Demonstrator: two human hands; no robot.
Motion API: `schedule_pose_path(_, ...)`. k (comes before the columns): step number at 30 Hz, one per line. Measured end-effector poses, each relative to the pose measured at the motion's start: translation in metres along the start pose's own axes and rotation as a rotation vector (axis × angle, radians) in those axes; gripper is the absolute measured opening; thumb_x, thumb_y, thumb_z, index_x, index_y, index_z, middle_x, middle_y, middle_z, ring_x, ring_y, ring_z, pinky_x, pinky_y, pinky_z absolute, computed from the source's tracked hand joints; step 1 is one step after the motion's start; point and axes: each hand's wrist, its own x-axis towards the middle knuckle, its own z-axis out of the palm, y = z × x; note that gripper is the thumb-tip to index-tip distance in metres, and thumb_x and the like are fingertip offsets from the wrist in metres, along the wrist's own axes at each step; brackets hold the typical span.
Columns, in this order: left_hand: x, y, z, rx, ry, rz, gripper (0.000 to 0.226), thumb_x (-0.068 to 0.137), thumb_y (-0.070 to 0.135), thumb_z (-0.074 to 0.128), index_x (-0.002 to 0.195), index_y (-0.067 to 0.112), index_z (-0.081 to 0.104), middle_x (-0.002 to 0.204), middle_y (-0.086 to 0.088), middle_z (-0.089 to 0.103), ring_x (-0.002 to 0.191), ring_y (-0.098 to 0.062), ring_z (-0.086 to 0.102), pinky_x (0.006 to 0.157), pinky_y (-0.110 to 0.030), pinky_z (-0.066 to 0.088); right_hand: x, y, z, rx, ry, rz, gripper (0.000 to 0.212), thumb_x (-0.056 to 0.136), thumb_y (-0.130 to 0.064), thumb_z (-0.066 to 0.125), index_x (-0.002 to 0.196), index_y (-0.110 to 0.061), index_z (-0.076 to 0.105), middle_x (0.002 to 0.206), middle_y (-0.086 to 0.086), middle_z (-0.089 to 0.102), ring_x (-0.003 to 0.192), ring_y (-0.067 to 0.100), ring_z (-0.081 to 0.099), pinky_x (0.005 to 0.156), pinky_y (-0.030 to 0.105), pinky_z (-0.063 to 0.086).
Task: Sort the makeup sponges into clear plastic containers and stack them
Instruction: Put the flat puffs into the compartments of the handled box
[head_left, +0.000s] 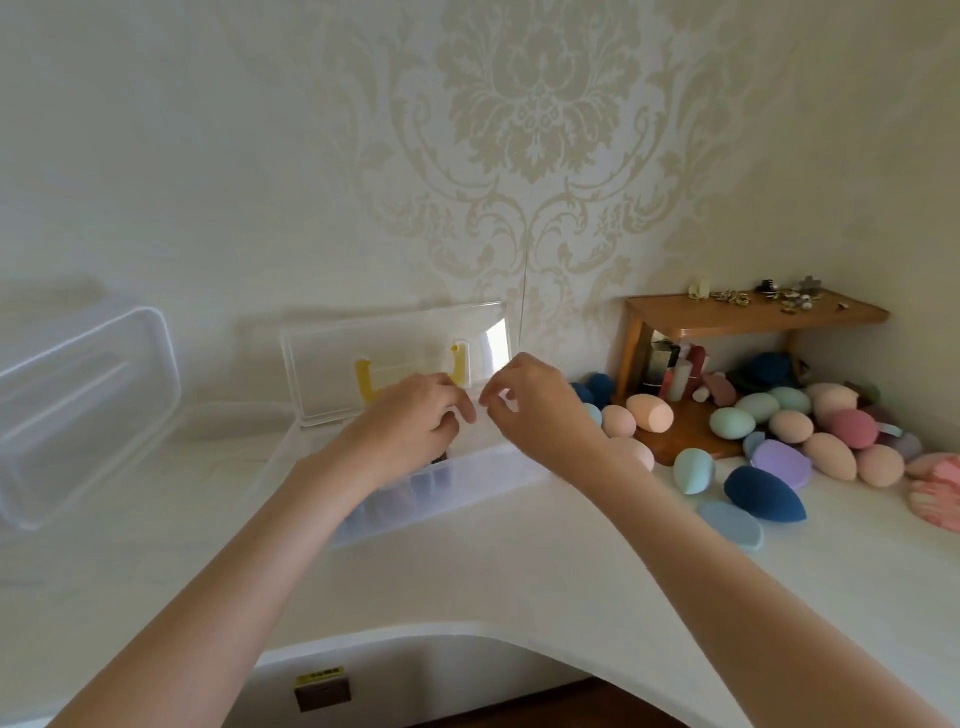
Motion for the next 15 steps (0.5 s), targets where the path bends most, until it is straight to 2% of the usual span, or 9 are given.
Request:
schedule_pose_path(4, 0.023, 0.031, 0.021, -0.068, -0.002, 0.116, 0.031, 0.087, 0.006, 0.042, 0.1, 0.012, 0.069, 0.108, -0.005, 0.064, 0.101, -0.024, 0.06, 0.09, -0.036, 0.046, -0.019, 0.059, -0.044, -0.096, 0.003, 0.228, 0.025, 0.095, -0.017, 0.045, 0.102, -0.006, 0.066, 0.103, 0.009, 0.056, 0.094, 0.024, 0.058, 0.076, 0.029, 0.046)
schedule_pose_path(6, 0.035, 0.052, 0.035, -0.1, -0.032, 0.158, 0.028, 0.088, 0.005, 0.044, 0.101, 0.012, 0.068, 0.11, -0.004, 0.064, 0.101, -0.022, 0.06, 0.09, -0.034, 0.046, -0.036, 0.091, -0.061, -0.215, -0.02, 0.416, 0.024, 0.096, -0.014, 0.039, 0.091, -0.007, 0.062, 0.105, 0.01, 0.058, 0.093, 0.025, 0.054, 0.074, 0.029, 0.04)
schedule_pose_path(7, 0.039, 0.063, 0.041, -0.111, -0.051, 0.176, 0.027, 0.089, 0.006, 0.045, 0.102, 0.013, 0.068, 0.109, -0.004, 0.063, 0.1, -0.021, 0.059, 0.089, -0.033, 0.046, -0.044, 0.109, -0.069, -0.289, -0.01, 0.49, 0.023, 0.096, -0.013, 0.038, 0.089, -0.009, 0.06, 0.109, 0.011, 0.059, 0.096, 0.025, 0.053, 0.077, 0.03, 0.041)
schedule_pose_path(10, 0.049, 0.093, 0.058, -0.128, -0.121, 0.216, 0.026, 0.092, 0.012, 0.043, 0.106, 0.016, 0.065, 0.111, -0.001, 0.06, 0.096, -0.015, 0.055, 0.083, -0.025, 0.042, -0.065, 0.144, -0.096, -0.351, 0.01, 0.6, 0.027, 0.095, -0.014, 0.04, 0.106, -0.01, 0.064, 0.117, 0.011, 0.06, 0.108, 0.031, 0.054, 0.088, 0.037, 0.046)
schedule_pose_path(13, 0.055, 0.113, 0.069, -0.137, -0.175, 0.228, 0.025, 0.094, 0.017, 0.042, 0.107, 0.019, 0.063, 0.116, 0.003, 0.057, 0.098, -0.011, 0.052, 0.086, -0.026, 0.042, -0.073, 0.165, -0.11, -0.397, -0.15, 0.735, 0.03, 0.097, -0.012, 0.038, 0.12, -0.007, 0.058, 0.128, 0.013, 0.054, 0.122, 0.031, 0.049, 0.095, 0.034, 0.041)
schedule_pose_path(14, 0.056, 0.118, 0.072, -0.14, -0.185, 0.229, 0.025, 0.094, 0.018, 0.042, 0.108, 0.019, 0.063, 0.118, 0.004, 0.057, 0.101, -0.011, 0.053, 0.088, -0.026, 0.043, -0.075, 0.17, -0.108, -0.364, -0.195, 0.766, 0.028, 0.097, -0.011, 0.039, 0.118, -0.01, 0.057, 0.13, 0.011, 0.052, 0.126, 0.029, 0.046, 0.1, 0.033, 0.039)
schedule_pose_path(15, 0.057, 0.123, 0.074, -0.138, -0.189, 0.235, 0.025, 0.094, 0.017, 0.042, 0.109, 0.019, 0.063, 0.12, 0.004, 0.057, 0.104, -0.011, 0.053, 0.089, -0.025, 0.043, -0.075, 0.18, -0.104, -0.362, -0.248, 0.713, 0.022, 0.097, -0.011, 0.041, 0.11, -0.014, 0.059, 0.126, 0.009, 0.052, 0.127, 0.029, 0.045, 0.103, 0.034, 0.037)
